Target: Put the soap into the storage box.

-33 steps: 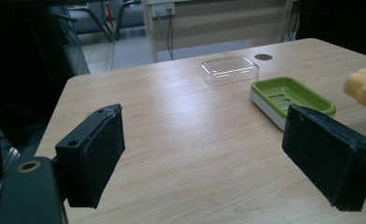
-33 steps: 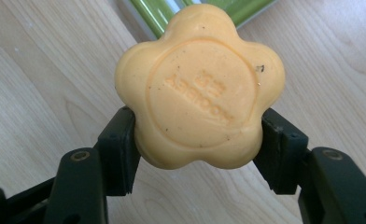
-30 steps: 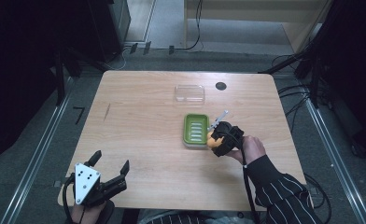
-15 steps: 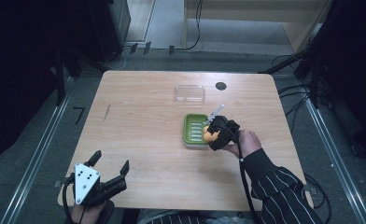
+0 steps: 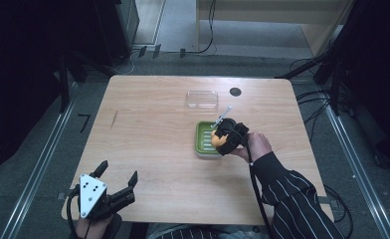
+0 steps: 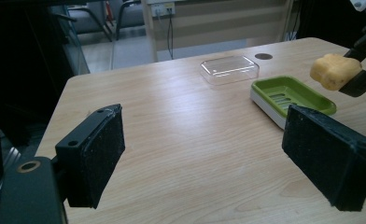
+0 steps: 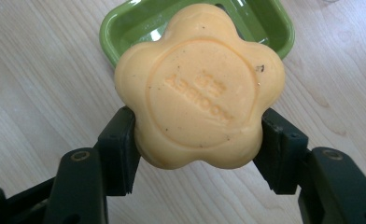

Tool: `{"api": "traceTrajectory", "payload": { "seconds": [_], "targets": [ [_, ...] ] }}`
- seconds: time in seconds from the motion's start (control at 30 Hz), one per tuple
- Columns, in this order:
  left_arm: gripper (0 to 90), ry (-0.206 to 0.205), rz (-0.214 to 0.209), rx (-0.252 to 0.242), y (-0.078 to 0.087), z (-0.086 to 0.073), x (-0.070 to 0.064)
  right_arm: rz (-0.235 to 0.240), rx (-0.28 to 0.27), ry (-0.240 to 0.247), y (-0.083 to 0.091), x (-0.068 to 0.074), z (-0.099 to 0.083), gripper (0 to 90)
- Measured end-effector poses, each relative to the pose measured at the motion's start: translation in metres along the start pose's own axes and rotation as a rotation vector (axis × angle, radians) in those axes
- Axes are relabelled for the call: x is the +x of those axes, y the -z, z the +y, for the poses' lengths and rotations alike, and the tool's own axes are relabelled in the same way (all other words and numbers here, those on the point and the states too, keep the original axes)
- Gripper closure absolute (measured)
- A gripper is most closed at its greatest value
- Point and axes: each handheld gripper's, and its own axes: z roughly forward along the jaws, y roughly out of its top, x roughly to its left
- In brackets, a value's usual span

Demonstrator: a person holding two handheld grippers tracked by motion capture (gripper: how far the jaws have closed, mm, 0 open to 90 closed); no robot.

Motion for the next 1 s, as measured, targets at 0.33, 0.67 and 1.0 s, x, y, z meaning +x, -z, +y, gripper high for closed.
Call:
{"api": "traceTrajectory", "payload": {
  "seconds": [0.33,0.67,1.0],
  "targets": [
    [13.7,0.000,0.002,0.003,0.000,0.000,0.000,0.009,0.007,0.009,-0.008,0.000,0.014,40.0],
    [13.7,0.003,0.002,0.004,0.000,0.000,0.001,0.016,0.005,0.019,-0.017,-0.002,0.025,40.0],
    [13.7,0.003,0.002,0.004,0.001,0.000,0.001,0.029,0.023,0.009,-0.029,-0.008,0.033,40.0]
  ]
}}
